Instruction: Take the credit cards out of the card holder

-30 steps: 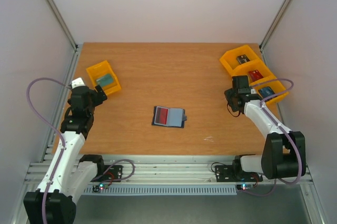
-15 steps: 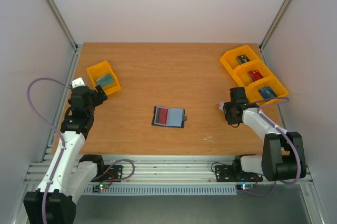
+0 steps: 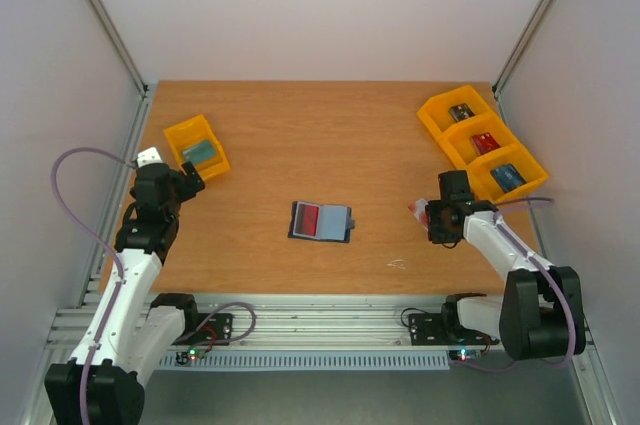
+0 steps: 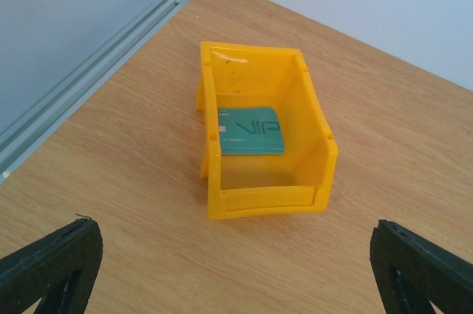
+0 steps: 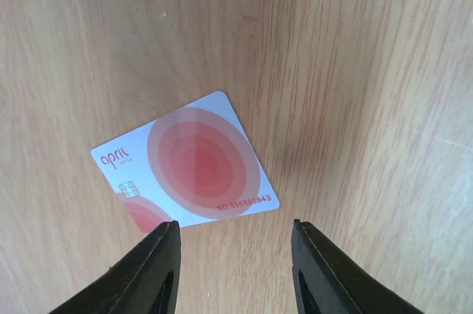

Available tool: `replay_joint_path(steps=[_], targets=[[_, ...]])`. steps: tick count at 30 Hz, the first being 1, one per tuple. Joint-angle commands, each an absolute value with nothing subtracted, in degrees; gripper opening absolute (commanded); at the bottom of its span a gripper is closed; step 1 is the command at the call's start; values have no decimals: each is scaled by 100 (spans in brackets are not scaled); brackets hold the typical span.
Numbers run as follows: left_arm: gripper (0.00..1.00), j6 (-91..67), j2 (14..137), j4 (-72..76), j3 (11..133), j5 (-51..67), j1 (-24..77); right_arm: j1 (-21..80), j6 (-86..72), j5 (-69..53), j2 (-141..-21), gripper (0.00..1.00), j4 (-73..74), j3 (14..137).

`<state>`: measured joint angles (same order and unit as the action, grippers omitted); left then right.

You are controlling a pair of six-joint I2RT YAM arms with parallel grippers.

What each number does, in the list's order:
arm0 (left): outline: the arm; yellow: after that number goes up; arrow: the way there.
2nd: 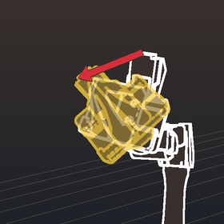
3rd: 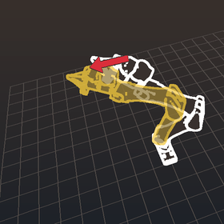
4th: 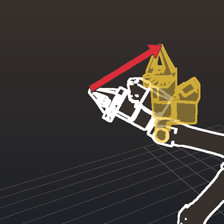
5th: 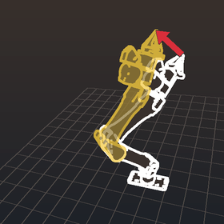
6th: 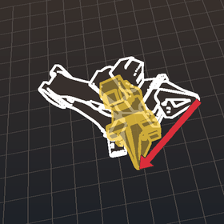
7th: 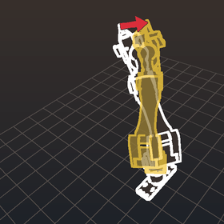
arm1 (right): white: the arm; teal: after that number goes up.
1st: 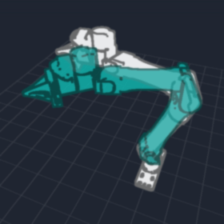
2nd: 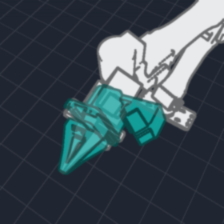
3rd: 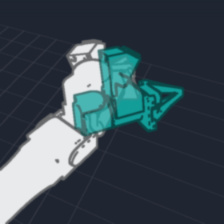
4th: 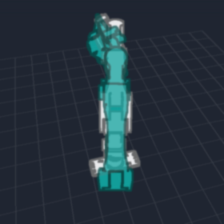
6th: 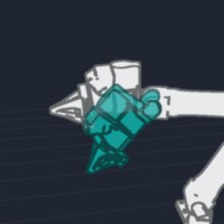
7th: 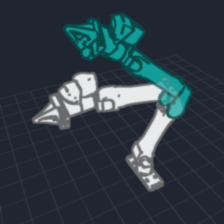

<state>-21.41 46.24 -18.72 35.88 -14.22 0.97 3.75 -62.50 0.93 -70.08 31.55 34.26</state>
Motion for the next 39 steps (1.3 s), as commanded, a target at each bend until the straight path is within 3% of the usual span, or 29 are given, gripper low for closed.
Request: replay_joint_path(steps=[1,6,11,15,30,39], targets=[[99,-2129,4556,-1718,3559,-1202,70,351,-6229,111,-6747,42,3432,3611],[100,-1914,4537,-1520,3528,341,70,492,-4280,-81,-6880,41,3286,4725],[100,-2036,5049,-1058,3413,2558,70,1820,-1574,182,-8299,47,4505,6886],[99,-1894,5299,-797,3400,3133,81,2487,-797,-910,-9248,51,4786,7515],[99,295,7541,-1273,3862,4695,1318,2953,-540,-2411,-10606,57,4099,6798],[96,145,9162,-1534,4745,4704,1841,2992,-421,-2641,-10962,55,3833,6642]])
